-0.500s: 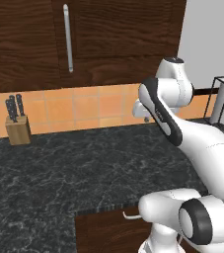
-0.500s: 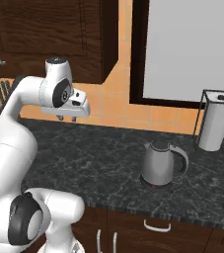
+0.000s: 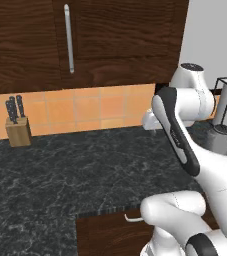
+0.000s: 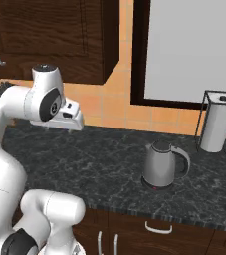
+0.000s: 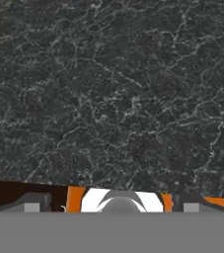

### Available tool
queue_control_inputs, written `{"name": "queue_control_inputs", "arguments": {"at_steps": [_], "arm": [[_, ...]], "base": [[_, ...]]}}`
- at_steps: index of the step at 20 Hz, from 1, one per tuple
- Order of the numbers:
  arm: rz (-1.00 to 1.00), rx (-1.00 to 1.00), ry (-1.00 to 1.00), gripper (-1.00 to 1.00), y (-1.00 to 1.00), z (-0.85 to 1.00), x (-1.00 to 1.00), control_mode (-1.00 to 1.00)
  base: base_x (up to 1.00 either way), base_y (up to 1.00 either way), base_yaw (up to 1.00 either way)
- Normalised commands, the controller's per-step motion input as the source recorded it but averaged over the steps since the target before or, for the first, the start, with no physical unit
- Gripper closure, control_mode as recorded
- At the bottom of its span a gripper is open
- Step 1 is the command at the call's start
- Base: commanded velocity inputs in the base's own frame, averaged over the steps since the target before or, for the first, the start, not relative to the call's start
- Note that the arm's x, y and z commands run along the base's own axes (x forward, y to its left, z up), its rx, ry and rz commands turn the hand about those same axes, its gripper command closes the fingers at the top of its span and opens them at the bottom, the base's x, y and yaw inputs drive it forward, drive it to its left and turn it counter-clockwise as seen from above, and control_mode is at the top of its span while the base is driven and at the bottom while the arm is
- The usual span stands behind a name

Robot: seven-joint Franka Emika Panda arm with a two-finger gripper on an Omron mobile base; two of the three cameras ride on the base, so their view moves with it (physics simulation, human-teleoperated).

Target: Navigate to the range hood.

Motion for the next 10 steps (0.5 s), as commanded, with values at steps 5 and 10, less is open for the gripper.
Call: {"name": "queue_control_inputs", "arguments": {"at_steps": [5, 10], "arm": [[-0.09, 0.04, -0.05, -1.00, 0.00, -0.01, -0.94, -1.00], [-0.03, 0.01, 0.00, -1.00, 0.00, 0.00, -0.25, 1.00]], "base": [[0.00, 0.00, 0.00], [-0.39, -0.10, -0.06]]}}
